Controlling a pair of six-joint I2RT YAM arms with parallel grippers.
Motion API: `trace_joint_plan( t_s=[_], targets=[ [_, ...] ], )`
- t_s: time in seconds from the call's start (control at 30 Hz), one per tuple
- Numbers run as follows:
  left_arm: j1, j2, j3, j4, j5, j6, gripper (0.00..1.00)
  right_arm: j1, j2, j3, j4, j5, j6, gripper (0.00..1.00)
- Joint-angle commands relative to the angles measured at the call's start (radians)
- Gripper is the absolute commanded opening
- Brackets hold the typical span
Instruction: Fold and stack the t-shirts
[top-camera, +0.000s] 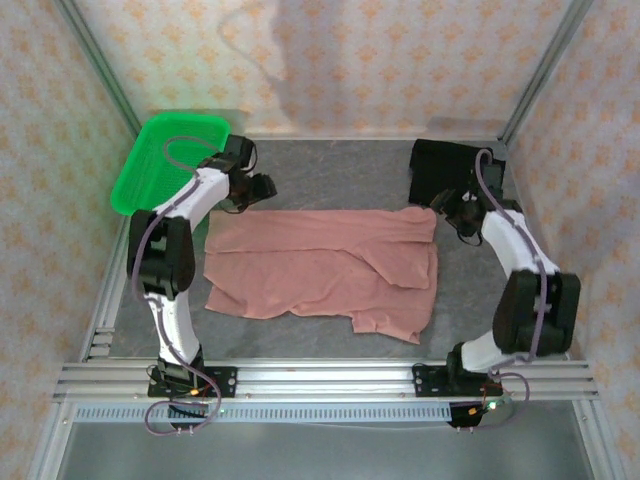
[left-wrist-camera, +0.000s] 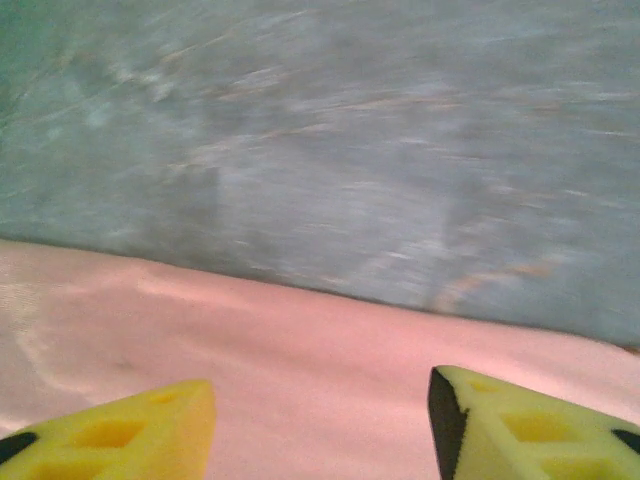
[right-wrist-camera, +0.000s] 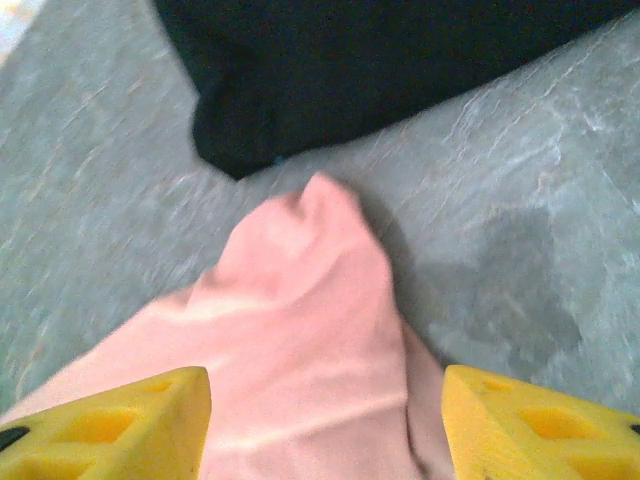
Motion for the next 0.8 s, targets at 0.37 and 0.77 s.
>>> trace_joint_plan(
  t_s=[0.37, 0.77],
  targets=[
    [-0.297, -0.387, -0.323, 0.107, -0.007, -0.181, 0.74, 0.515, -0.098, -0.213, -0.288, 0.106, -0.027, 0.61],
    [-0.399, -0.505, -0.549, 0.158, -0.051, -0.270, 0.73, 0.562, 0.083, -0.108, -0.270, 0.215, -0.139, 0.54]
  ],
)
